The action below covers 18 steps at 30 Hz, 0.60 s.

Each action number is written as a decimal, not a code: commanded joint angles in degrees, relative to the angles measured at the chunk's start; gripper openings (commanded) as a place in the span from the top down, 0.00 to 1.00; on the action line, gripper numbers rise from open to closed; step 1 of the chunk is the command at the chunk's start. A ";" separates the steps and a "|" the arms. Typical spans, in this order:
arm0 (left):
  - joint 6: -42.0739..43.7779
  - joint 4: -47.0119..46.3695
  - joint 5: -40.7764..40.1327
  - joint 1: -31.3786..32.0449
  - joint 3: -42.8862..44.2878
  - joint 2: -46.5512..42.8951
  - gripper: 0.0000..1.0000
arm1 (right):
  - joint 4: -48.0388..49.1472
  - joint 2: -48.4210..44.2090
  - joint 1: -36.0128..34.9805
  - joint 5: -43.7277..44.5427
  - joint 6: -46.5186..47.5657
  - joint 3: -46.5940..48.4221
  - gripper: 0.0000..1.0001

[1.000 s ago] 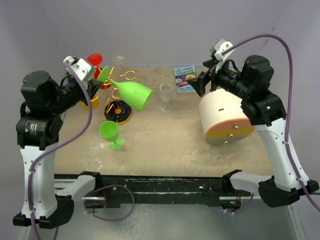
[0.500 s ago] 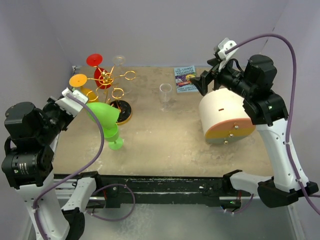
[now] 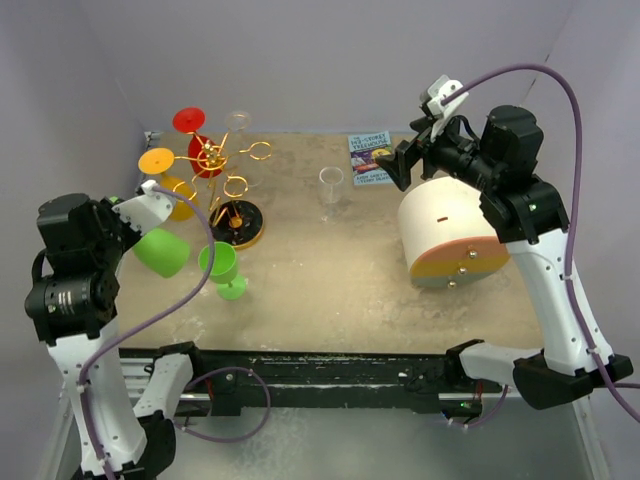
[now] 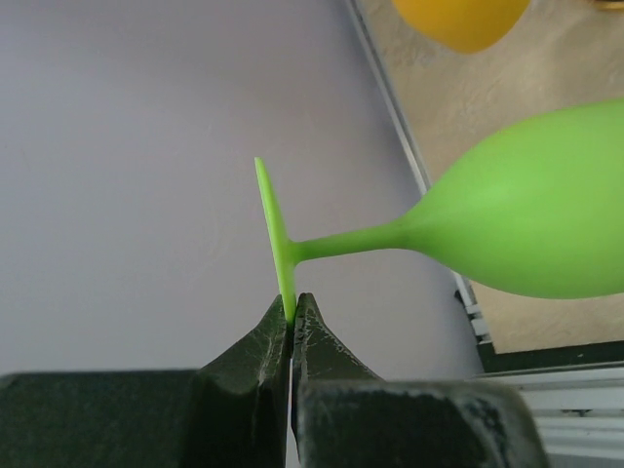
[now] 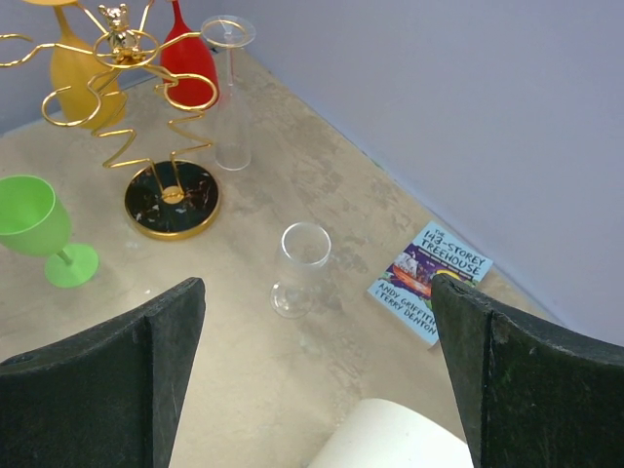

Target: Place the wine glass upside down on the wine glass rack

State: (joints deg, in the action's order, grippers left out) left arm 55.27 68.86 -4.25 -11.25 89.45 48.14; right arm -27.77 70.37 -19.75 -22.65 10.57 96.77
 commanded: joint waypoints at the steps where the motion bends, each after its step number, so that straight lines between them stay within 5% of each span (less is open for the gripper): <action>1: 8.29 -9.24 -5.88 -0.35 -4.68 2.18 1.00 | 1.40 -1.39 0.32 -0.20 0.99 0.39 0.00; 10: 21.40 -26.99 -1.19 -0.30 -14.40 3.94 1.00 | 1.91 -1.33 0.32 -0.45 1.04 0.26 0.00; 18: 27.70 -27.21 9.58 -0.33 -14.92 5.04 1.00 | 2.11 -1.21 0.32 -0.87 0.96 0.04 0.00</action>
State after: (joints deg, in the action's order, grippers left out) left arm 78.30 46.30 -1.85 -11.25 73.36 53.06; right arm -27.68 70.06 -19.75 -22.65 10.96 96.73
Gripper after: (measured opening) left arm 0.013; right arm 0.998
